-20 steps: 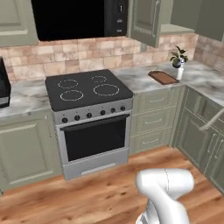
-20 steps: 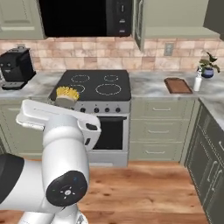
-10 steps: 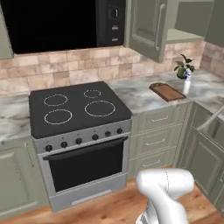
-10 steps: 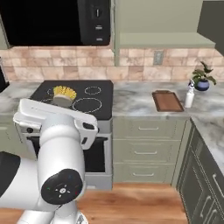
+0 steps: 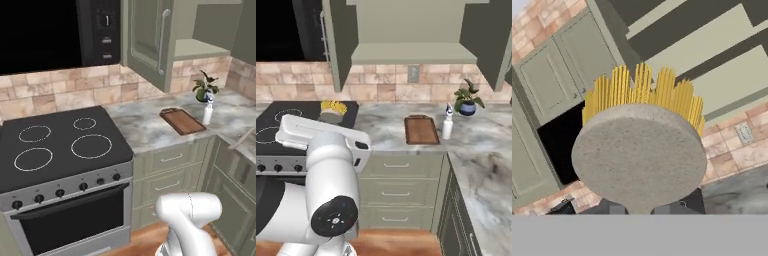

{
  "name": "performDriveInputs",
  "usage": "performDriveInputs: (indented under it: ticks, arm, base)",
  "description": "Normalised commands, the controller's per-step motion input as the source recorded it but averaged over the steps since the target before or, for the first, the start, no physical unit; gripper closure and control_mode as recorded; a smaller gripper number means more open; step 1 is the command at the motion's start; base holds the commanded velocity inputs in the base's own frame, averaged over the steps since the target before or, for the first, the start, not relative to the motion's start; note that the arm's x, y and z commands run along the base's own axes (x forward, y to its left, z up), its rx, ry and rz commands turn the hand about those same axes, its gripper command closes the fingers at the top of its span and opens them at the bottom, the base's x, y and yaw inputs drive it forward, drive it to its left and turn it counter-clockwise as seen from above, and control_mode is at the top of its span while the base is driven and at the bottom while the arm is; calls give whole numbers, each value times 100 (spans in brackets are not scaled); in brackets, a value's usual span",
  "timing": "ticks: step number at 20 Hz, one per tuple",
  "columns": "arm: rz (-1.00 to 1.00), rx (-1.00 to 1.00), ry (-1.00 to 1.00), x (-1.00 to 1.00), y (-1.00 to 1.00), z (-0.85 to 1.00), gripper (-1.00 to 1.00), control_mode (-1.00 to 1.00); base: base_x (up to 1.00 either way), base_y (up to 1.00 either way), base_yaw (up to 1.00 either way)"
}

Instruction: Grab the spray bottle from the cabinet, then place it next to the cutting board for sanitizing. Then grab the dish brush from the countertop next to the sink and place it next to the cutting board.

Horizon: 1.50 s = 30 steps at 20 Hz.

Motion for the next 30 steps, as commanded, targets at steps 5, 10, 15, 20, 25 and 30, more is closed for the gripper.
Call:
performDriveInputs:
  ticks: [5, 10, 15, 20, 25, 30]
  arm:
    - [0, 0, 0, 0, 0, 0, 100, 100]
    - [0, 0, 0, 0, 0, 0, 100, 100]
    - [0, 0, 0, 0, 0, 0, 100, 100]
    - [0, 0, 0, 0, 0, 0, 100, 100]
    - [0, 0, 0, 0, 0, 0, 100, 100]
    - [0, 0, 0, 0, 0, 0, 100, 100]
  base:
    - [85, -16, 4]
    - [75, -17, 10]
    - [32, -56, 16]
    - [34, -57, 22]
    - [42, -20, 17]
    - [45, -8, 21]
